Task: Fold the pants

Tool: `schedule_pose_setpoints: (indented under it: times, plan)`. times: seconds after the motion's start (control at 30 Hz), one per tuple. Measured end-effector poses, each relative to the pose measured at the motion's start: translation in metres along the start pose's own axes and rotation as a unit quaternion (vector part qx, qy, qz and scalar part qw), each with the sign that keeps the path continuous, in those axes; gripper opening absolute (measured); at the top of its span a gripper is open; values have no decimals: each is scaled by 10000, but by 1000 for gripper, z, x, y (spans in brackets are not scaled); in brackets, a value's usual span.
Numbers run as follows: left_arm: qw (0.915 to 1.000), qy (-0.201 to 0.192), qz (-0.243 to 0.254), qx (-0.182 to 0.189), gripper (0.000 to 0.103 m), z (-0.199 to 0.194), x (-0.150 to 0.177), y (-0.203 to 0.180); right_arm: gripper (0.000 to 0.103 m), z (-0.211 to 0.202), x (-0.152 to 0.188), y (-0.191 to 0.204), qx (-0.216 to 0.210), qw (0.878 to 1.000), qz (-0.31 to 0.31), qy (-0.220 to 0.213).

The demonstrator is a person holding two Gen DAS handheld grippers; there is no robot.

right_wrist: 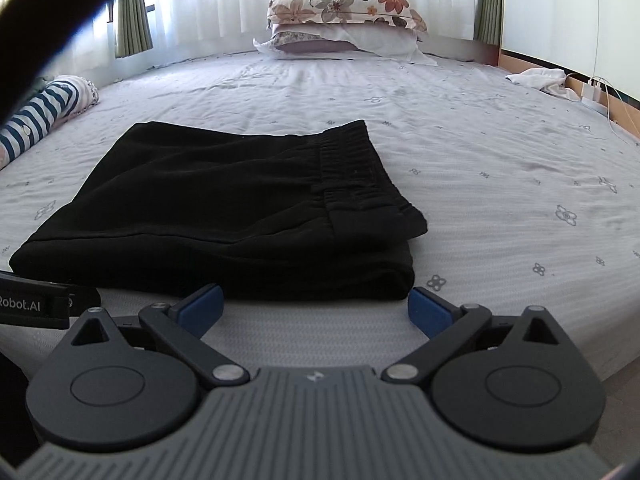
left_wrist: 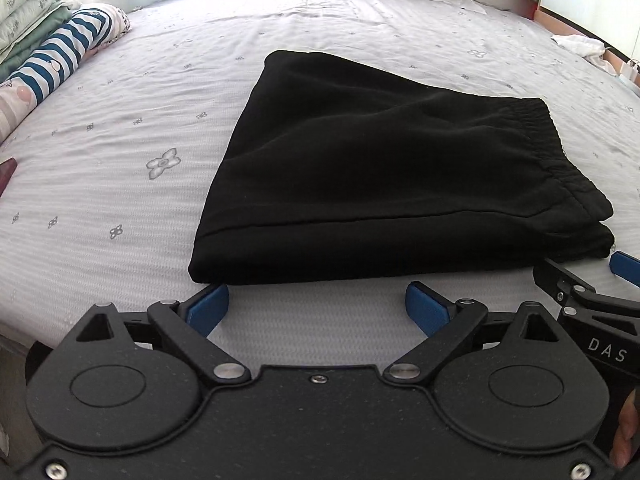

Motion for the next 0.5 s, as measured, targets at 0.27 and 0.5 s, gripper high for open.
schedule_pose_setpoints:
  times: [0.27,0.5]
  plan:
    - [9996,-10,-184,194,97,3,-2,12,103,4,0,6,-46,9999,-110,63]
    - [10000,-5,-71,54,103,8,-2,8,103,7,1,9,-9,9997,-214,132]
Point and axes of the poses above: each gripper's, at about its wrist camera, not at the fingertips, and z roughly the way its jaws point, y to its left, x to its underside, the point moved 1 cm from there along z, roughly the way its jaws point, and after that the axes turned 13 degrees about y, right-handed, at the moved point
